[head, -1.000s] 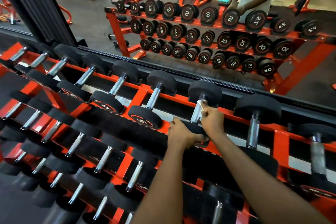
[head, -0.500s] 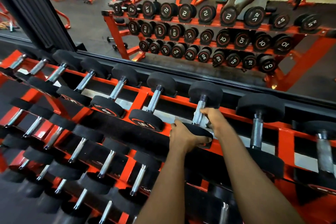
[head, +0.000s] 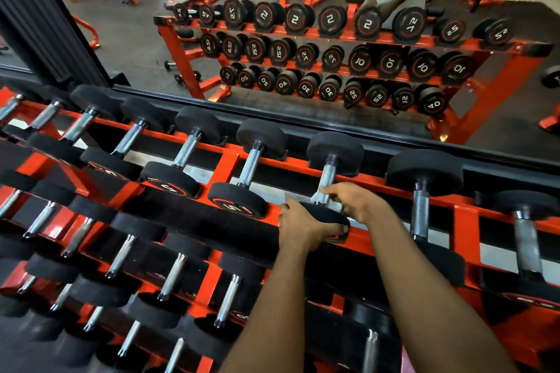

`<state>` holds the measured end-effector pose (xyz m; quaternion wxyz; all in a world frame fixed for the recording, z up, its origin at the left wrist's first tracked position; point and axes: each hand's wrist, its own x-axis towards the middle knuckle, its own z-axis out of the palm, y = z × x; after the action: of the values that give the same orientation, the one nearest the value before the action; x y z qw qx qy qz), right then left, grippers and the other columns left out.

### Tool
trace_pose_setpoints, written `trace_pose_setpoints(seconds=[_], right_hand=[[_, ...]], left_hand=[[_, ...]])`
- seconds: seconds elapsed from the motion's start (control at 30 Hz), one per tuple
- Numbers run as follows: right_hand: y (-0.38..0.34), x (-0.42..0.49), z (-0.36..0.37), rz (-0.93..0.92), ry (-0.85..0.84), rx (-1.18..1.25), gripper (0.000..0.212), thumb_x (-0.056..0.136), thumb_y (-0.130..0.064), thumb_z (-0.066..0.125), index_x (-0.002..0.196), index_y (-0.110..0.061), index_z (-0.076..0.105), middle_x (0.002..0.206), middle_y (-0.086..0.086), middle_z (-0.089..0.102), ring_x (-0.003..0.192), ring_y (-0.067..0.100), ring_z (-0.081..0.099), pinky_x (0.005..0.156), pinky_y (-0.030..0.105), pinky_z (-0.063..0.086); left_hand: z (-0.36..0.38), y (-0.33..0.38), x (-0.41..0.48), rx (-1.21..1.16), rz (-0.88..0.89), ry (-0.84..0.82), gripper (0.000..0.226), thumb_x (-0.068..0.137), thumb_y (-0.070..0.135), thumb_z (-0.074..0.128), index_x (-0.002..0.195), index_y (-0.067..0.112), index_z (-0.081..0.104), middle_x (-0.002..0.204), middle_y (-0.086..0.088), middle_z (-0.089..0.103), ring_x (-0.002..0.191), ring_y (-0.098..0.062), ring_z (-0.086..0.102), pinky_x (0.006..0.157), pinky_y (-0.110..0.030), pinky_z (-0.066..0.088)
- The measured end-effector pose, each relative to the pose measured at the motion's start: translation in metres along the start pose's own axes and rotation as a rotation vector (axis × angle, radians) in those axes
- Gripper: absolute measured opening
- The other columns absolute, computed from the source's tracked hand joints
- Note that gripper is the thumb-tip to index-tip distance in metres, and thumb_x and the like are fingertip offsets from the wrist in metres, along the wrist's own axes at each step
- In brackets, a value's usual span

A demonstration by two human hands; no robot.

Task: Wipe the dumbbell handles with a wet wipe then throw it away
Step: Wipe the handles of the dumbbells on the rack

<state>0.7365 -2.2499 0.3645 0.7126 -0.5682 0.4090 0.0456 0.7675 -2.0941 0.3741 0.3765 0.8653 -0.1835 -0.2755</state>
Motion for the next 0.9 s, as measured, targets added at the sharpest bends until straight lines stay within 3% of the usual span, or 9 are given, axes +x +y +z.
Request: trace_pose_setpoints(seconds=[0.1,0.2,0.37,0.5,0.63,0.77,0.9], right_hand=[[-0.003,0.012,0.008,-0.094,0.185,0.067,0.028,0.089,-0.014,0.066,0.115,-0.002,0.066,0.102,0.014,0.074,0.099,0.029,0.07,0.099,0.049,0.05],[0.003,0.011,0.014,-0.144,0.212,0.069,0.025,0.088,-0.007,0.067,0.112,0.002,0.067,0.105,0.018,0.072,0.097,0.031,0.069,0.096,0.045,0.052],[0.012,0.007,0.006,-0.128,0.355,-0.063,0.019,0.073,-0.011,0.084,0.084,-0.005,0.07,0.083,0.014,0.073,0.07,0.025,0.065,0.075,0.04,0.055],[0.022,-0.006,-0.005,-0.162,0.452,-0.065,0.019,0.073,0.001,0.081,0.074,-0.015,0.07,0.088,0.012,0.073,0.075,0.023,0.066,0.083,0.043,0.057],[0.025,-0.038,-0.012,-0.329,0.57,-0.072,0.022,0.077,-0.001,0.078,0.097,-0.01,0.075,0.095,0.006,0.072,0.085,0.019,0.065,0.081,0.03,0.052],[0.036,-0.086,-0.024,-0.399,0.695,-0.143,0.025,0.084,-0.003,0.069,0.106,-0.013,0.075,0.103,-0.002,0.071,0.094,0.014,0.064,0.082,0.024,0.048],[0.05,-0.13,-0.055,-0.458,0.759,-0.313,0.031,0.083,-0.001,0.066,0.107,-0.018,0.076,0.105,-0.007,0.071,0.097,0.011,0.064,0.084,0.017,0.047]], left_hand=[[-0.001,0.001,-0.001,0.01,0.005,-0.011,0.124,0.036,0.062,0.089,0.135,0.01,0.037,0.136,-0.008,0.045,0.128,-0.029,0.047,0.104,-0.045,0.048],[-0.002,0.0,0.001,0.027,-0.004,-0.02,0.12,0.042,0.058,0.092,0.136,0.009,0.036,0.136,-0.009,0.045,0.129,-0.029,0.048,0.104,-0.043,0.048],[-0.003,0.002,0.0,0.018,-0.022,-0.019,0.141,0.029,0.067,0.085,0.144,0.005,0.031,0.14,-0.01,0.044,0.13,-0.03,0.047,0.105,-0.045,0.048],[-0.004,-0.001,0.003,0.042,-0.011,-0.022,0.133,0.036,0.064,0.092,0.14,0.004,0.034,0.141,-0.012,0.044,0.129,-0.031,0.047,0.105,-0.045,0.048],[-0.002,0.0,0.001,0.089,0.024,0.013,0.132,0.041,0.062,0.094,0.141,0.003,0.033,0.143,-0.015,0.043,0.131,-0.034,0.047,0.106,-0.046,0.047],[-0.001,0.003,-0.002,0.191,0.045,0.011,0.141,0.049,0.068,0.089,0.152,0.0,0.02,0.154,-0.021,0.033,0.144,-0.037,0.031,0.117,-0.051,0.033],[0.02,0.017,-0.027,0.314,0.168,0.189,0.116,0.075,0.057,0.08,0.155,0.0,0.018,0.165,-0.021,0.015,0.155,-0.036,-0.001,0.126,-0.049,0.007]])
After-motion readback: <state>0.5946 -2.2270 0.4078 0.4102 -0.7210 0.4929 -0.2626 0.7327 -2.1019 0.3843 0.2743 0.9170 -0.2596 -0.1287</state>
